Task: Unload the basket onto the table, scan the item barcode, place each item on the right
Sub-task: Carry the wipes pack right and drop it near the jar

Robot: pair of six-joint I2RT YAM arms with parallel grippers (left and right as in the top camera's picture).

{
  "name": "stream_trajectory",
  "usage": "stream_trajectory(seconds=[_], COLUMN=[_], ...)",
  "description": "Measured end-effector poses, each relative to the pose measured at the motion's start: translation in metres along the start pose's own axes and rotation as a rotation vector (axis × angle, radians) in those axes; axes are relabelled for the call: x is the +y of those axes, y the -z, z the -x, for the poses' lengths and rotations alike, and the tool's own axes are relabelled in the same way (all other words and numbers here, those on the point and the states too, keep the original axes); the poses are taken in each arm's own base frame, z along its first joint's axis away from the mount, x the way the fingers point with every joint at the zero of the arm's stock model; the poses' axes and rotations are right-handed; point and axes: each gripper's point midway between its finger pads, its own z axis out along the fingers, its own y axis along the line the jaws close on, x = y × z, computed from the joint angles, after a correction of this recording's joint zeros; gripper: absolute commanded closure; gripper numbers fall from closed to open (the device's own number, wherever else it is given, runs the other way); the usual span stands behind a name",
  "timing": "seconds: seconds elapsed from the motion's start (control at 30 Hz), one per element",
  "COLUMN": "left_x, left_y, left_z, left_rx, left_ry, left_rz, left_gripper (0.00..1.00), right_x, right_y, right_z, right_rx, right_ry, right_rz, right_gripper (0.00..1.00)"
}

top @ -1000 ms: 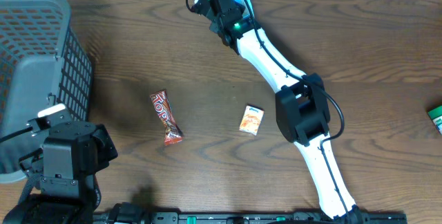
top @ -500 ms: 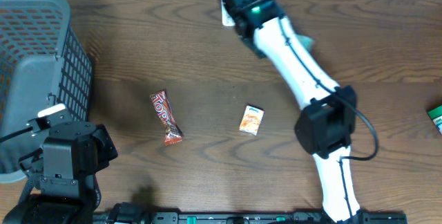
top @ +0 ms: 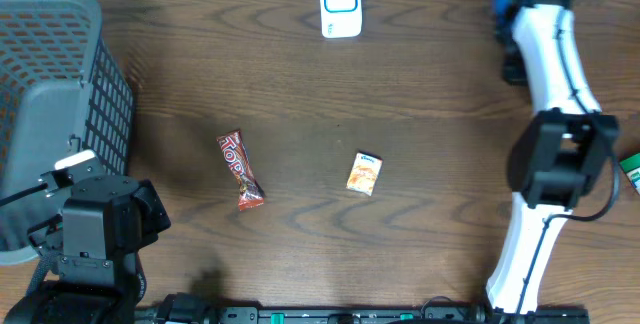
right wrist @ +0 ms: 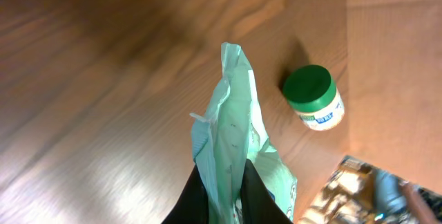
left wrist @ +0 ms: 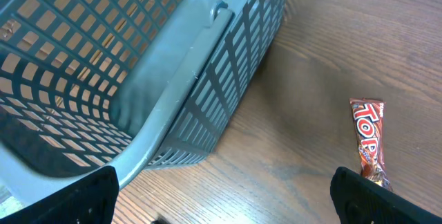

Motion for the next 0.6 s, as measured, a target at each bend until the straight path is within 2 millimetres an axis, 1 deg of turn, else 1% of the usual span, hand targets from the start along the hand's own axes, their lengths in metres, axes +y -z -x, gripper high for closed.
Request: stream_trajectory(seconds=[0.07, 0.1, 0.2, 0.27, 0.3, 0.33, 0.37, 0.4, 0.43, 0.47, 0.53, 0.6], left_x=[0.000, 0.000, 0.000, 0.000, 0.000, 0.000, 0.000, 0.000, 0.000, 0.000, 0.000, 0.000], left_y=[0.000, 0.000, 0.000, 0.000, 0.000, 0.000, 0.000, 0.000, 0.000, 0.000, 0.000, 0.000], left_z=[0.000, 0.000, 0.000, 0.000, 0.000, 0.000, 0.000, 0.000, 0.000, 0.000, 0.000, 0.000], left_rx=[0.000, 0.000, 0.000, 0.000, 0.000, 0.000, 0.000, 0.000, 0.000, 0.000, 0.000, 0.000], left_ry=[0.000, 0.000, 0.000, 0.000, 0.000, 0.000, 0.000, 0.000, 0.000, 0.000, 0.000, 0.000], left_rz=[0.000, 0.000, 0.000, 0.000, 0.000, 0.000, 0.000, 0.000, 0.000, 0.000, 0.000, 0.000], left_gripper=[0.02, 0.02, 0.02, 0.02, 0.02, 0.02, 0.02, 0.02, 0.02, 0.02, 0.02, 0.02], right_x=[-0.015, -0.020, -0.035, -0.043, -0.049, -0.054, -0.059, -0.063, -0.069, -0.073, -0.080, -0.081], right_y=[-0.031, -0.038, -0.070, -0.084, -0.090, -0.094, -0.098, -0.100, -0.102, -0.103, -0.099, -0.090], right_z=[0.000, -0.002, -0.013, -0.021, -0.025, -0.027, -0.028, -0.029, -0.032, -0.034, -0.037, -0.034], right_rx=[0.036, 0.048, 0.106, 0.143, 0.161, 0.171, 0.180, 0.188, 0.200, 0.211, 0.232, 0.230], right_ry=[-0.061, -0.073, -0.112, -0.124, -0.135, -0.147, -0.165, -0.177, -0.178, -0.180, -0.176, -0.179], right_rz=[-0.010, -0.015, -0.031, -0.039, -0.043, -0.047, -0.049, -0.052, -0.057, -0.060, -0.062, -0.039], right_gripper=[0.99, 0.99, 0.99, 0.99, 0.95, 0.82, 0.52, 0.20, 0.06, 0.01, 0.01, 0.01])
